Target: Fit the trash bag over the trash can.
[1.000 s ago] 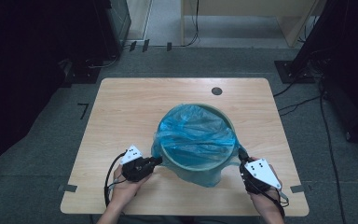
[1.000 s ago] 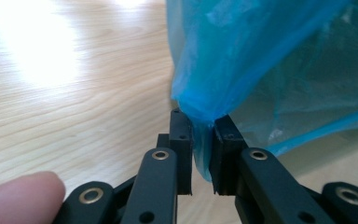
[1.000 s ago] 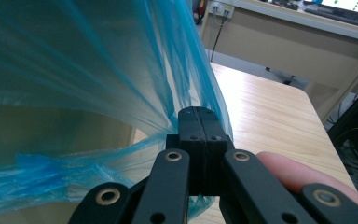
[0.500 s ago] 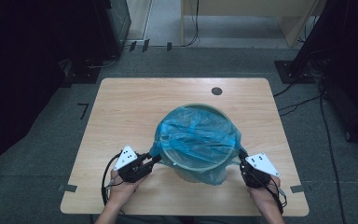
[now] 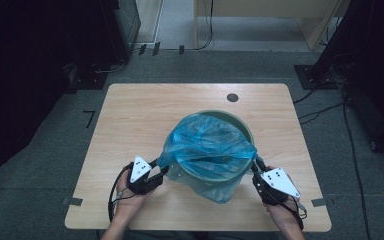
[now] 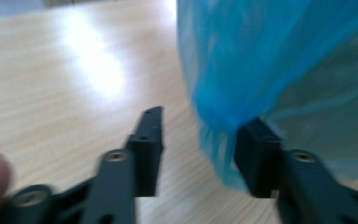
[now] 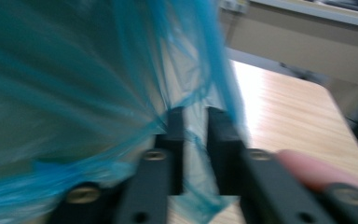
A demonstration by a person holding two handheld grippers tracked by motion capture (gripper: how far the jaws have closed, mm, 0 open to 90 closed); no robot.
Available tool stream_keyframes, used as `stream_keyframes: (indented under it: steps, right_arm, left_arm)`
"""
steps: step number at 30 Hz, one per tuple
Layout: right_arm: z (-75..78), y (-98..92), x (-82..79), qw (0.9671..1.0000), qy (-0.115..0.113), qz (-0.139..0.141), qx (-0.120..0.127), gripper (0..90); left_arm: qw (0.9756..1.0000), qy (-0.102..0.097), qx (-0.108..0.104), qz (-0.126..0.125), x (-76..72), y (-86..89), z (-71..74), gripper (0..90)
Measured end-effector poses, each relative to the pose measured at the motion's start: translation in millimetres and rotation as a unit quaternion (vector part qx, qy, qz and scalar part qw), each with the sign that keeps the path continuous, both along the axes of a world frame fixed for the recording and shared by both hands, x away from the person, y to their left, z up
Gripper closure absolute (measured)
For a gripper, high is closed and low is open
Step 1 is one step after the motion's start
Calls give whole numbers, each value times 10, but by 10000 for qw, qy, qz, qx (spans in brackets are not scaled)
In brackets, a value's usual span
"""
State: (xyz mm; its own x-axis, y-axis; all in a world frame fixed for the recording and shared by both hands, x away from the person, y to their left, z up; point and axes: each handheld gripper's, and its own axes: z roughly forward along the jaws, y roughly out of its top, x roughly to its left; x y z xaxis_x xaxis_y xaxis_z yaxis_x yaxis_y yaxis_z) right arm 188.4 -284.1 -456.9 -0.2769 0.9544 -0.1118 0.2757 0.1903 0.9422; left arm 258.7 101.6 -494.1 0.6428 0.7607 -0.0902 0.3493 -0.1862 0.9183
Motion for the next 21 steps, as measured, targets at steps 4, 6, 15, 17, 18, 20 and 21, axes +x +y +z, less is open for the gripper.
stream_keyframes:
  steps: [4,6,15,17,18,20,21]
  right_arm:
    - [89,-107,-92,9990,-346,214,177,547]
    - [129,-196,-125,9978,-440,334,370,485]
    - [310,-447,-283,9868,-831,1192,721,436]
    - [346,-471,-324,9831,-882,1435,713,429]
    - [366,-486,-348,9808,-881,1578,735,429]
    - [412,-515,-383,9767,-931,1769,783,435]
    - [439,-523,-395,9753,-973,1784,861,441]
  left_arm:
    - [9965,-47,-811,-201,14,185,132,333]
    - [9940,-162,-1034,-310,-8,265,208,257]
    - [9899,-802,-1094,-401,-183,217,504,193]
    - [9895,-888,-1061,-416,-212,188,557,193]
    - [9889,-926,-1077,-426,-225,180,582,193]
    - [9883,-998,-1078,-410,-243,177,632,191]
    - [9877,-1031,-1110,-374,-250,174,657,192]
